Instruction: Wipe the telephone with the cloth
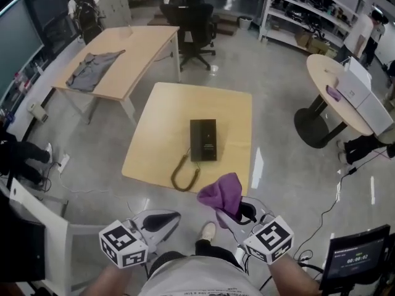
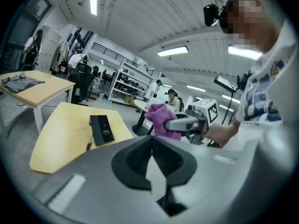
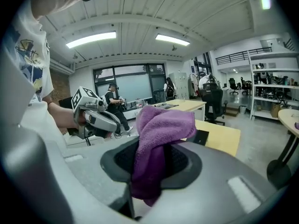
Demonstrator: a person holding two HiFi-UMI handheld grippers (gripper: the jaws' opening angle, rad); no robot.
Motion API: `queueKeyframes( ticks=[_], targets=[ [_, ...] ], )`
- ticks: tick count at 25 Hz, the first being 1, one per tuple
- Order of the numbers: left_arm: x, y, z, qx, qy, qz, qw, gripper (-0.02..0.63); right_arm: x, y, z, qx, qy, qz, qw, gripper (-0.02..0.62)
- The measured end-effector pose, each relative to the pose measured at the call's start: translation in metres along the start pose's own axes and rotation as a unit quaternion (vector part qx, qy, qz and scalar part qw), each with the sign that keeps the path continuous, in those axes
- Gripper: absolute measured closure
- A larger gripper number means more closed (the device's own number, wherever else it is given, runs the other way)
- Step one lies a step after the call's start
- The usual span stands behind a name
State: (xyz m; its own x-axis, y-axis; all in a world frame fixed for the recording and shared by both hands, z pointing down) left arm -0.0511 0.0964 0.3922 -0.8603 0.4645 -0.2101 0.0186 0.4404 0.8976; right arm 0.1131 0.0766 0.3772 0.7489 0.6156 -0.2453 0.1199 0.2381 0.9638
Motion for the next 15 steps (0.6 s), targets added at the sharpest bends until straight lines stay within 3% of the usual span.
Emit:
queueKeyframes(
  ticks=[8, 15],
  targets=[
    [-0.044, -0.012, -0.055, 0.029, -0.001, -0.021, 0.9994, 0.601, -0.021, 0.016, 0.047, -0.022, 0.02, -0.03, 0.999, 0.479],
    [-0.077, -0.004, -0.135, 0.054, 0.007, -0.049, 0.9973, 0.556, -0.043, 0.017, 0.065, -0.041, 0.074, -0.042, 0.996, 0.479]
  ],
)
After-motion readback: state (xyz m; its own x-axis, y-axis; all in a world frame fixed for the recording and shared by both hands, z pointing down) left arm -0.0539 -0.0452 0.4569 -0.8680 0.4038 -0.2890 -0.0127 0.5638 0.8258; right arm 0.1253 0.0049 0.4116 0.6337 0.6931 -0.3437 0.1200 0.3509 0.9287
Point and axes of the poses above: the fingertips, and each gripper's own axes: x backward along the fingers, z to its right, y out of its underside, the point moved 4 cm from there along x, backward along the fingers, and after that the axes turned 9 degrees about z, right-handed, at the moved point
